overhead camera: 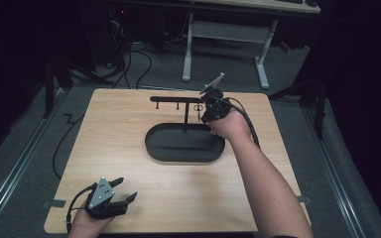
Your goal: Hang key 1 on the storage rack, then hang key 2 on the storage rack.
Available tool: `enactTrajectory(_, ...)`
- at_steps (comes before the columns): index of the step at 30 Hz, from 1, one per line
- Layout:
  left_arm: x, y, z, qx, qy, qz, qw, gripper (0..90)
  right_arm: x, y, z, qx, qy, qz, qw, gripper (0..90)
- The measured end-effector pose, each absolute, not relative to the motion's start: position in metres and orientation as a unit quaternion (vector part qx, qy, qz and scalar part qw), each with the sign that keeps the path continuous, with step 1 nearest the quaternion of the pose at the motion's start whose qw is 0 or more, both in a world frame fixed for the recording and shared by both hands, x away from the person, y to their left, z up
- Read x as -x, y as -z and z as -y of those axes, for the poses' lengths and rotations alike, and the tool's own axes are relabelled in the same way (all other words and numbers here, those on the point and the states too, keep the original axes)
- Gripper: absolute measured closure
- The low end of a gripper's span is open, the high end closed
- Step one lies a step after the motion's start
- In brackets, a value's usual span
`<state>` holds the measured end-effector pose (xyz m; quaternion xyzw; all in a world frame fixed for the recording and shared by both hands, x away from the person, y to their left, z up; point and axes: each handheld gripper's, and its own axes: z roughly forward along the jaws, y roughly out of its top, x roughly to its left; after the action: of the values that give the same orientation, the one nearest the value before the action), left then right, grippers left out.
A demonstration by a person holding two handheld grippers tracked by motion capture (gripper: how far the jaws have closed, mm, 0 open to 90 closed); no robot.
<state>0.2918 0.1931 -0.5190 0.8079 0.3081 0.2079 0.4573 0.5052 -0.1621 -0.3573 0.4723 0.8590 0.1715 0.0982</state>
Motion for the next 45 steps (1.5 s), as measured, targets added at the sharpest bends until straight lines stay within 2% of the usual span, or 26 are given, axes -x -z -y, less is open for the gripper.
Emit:
enactTrajectory(14,-0.293,0.521,-0.191,-0.809,-0.2,-0.307,0.46,30.6,-0.462,0.385,0.175,-0.463,-0.2,-0.857,0.106,71.1)
enactTrajectory(17,-0.292,0.522,-0.19,-0.809,-0.203,-0.306,0.46,30.7,-0.45,0.394,0.182,-0.457,-0.215,-0.856,0.112,62.2)
enactTrajectory(23,-0.292,0.521,-0.187,-0.81,-0.206,-0.304,0.457,30.7,-0.427,0.413,0.2,-0.46,-0.25,-0.844,0.119,56.8)
enactTrajectory(28,-0.291,0.521,-0.187,-0.809,-0.208,-0.308,0.455,30.6,-0.406,0.43,0.216,-0.452,-0.278,-0.836,0.137,45.3)
enactTrajectory(38,-0.291,0.522,-0.19,-0.802,-0.206,-0.325,0.457,30.6,-0.35,0.478,0.263,-0.464,-0.338,-0.801,0.173,40.4)
enactTrajectory(41,-0.289,0.522,-0.187,-0.805,-0.21,-0.32,0.454,30.6,-0.334,0.491,0.277,-0.475,-0.354,-0.786,0.177,38.0)
enactTrajectory(45,-0.288,0.523,-0.184,-0.802,-0.208,-0.324,0.457,30.6,-0.305,0.507,0.299,-0.48,-0.375,-0.766,0.206,32.3)
